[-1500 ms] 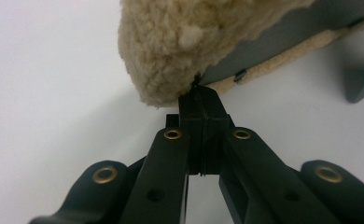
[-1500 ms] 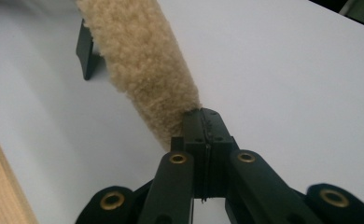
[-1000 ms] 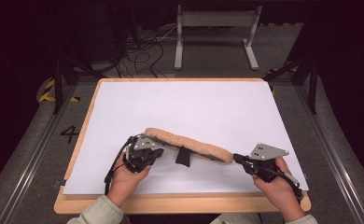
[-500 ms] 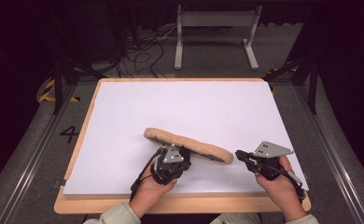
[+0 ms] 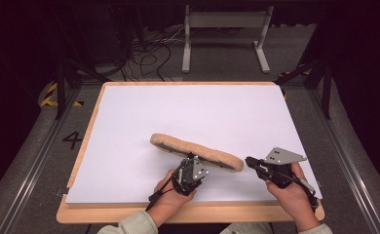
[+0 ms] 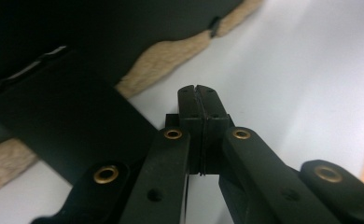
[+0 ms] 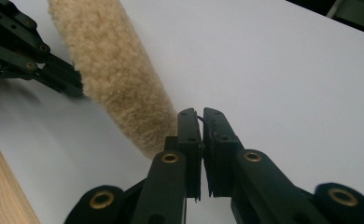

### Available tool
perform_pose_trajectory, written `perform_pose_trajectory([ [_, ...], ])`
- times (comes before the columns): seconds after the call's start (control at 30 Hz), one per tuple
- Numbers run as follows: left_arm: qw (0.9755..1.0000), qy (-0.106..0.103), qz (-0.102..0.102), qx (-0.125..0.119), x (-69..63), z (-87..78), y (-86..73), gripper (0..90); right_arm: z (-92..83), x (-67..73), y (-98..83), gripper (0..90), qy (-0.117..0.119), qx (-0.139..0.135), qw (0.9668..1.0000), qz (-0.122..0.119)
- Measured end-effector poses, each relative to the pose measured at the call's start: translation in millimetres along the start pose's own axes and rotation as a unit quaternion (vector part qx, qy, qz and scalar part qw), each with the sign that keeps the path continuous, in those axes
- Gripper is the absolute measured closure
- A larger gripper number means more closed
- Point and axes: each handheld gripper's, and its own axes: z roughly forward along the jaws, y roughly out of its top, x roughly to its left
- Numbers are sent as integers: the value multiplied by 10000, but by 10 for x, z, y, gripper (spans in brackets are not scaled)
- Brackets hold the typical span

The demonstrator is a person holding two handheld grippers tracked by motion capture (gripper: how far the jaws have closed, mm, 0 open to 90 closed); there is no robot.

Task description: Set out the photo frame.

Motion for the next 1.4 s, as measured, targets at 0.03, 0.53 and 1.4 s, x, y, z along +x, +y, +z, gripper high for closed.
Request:
perform_pose_trajectory([
  [0.03,10000,-13,-29,-3,20,2,-5,900,-2,0,1,859,0,-5,10000,1],
  [0.53,9998,135,-128,70,34,-34,9,900,-5,12,20,854,13,-52,10000,-49],
  [1.4,9981,-426,-431,-137,95,-208,-86,900,-69,297,45,900,596,330,9974,-214],
])
